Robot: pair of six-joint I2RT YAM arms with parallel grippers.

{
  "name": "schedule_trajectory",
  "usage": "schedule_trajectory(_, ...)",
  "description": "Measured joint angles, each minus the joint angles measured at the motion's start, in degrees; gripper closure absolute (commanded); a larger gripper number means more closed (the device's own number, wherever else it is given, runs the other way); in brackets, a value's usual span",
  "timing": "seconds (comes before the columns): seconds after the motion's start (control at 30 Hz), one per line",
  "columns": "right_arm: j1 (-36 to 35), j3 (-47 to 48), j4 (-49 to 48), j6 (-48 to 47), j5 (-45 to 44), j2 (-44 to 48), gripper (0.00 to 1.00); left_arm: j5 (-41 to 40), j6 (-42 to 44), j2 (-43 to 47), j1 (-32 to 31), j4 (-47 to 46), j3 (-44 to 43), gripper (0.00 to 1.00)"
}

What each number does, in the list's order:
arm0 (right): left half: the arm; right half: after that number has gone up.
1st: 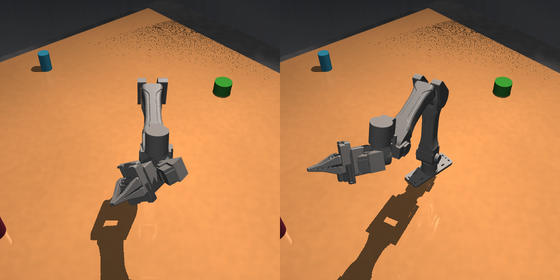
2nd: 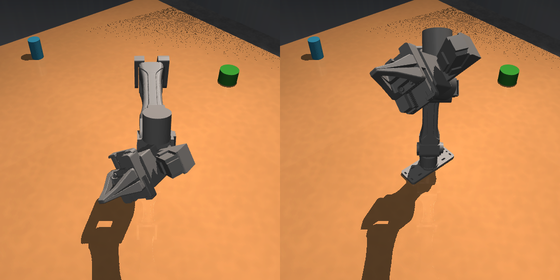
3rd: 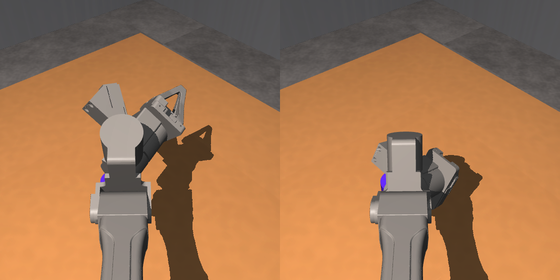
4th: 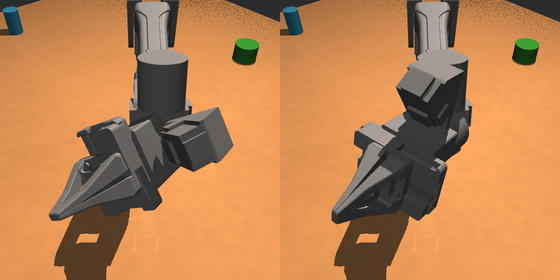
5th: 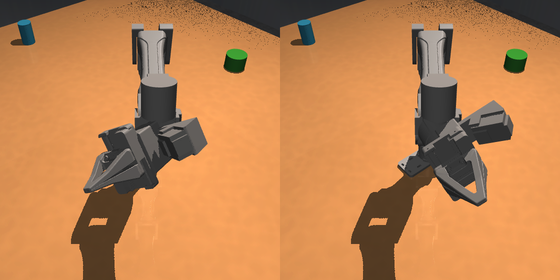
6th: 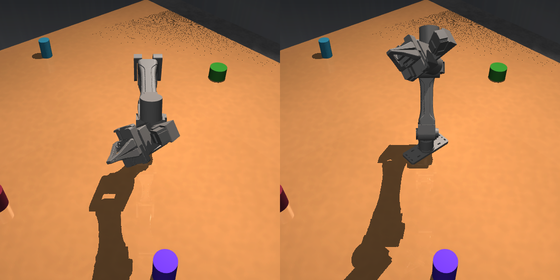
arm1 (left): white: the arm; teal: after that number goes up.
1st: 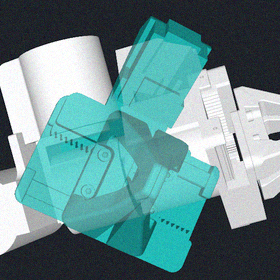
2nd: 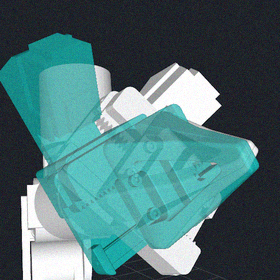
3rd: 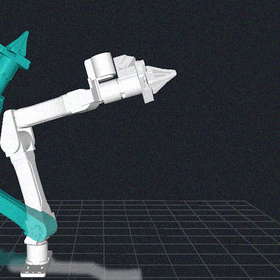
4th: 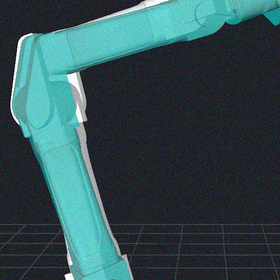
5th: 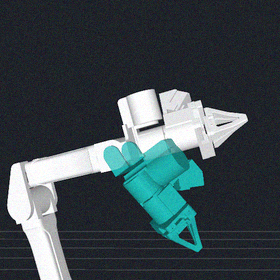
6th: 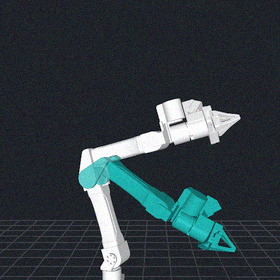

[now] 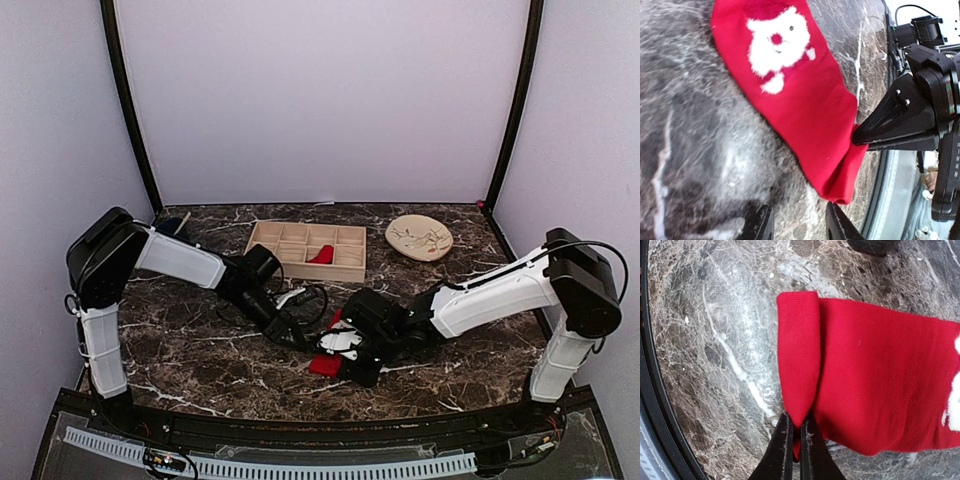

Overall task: Roll the socks
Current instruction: Roll the sock at the center of the board.

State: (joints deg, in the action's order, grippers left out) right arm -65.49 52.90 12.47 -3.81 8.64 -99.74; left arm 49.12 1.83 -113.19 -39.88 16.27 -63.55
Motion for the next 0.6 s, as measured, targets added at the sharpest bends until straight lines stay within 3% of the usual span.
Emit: schedule_trajectory(0.6,9.3,4.8,4.5,2.0,21.3,-5.7,0.95,-12.3,-8.5,19.5,-1.2,-25.0,20.4,0.61)
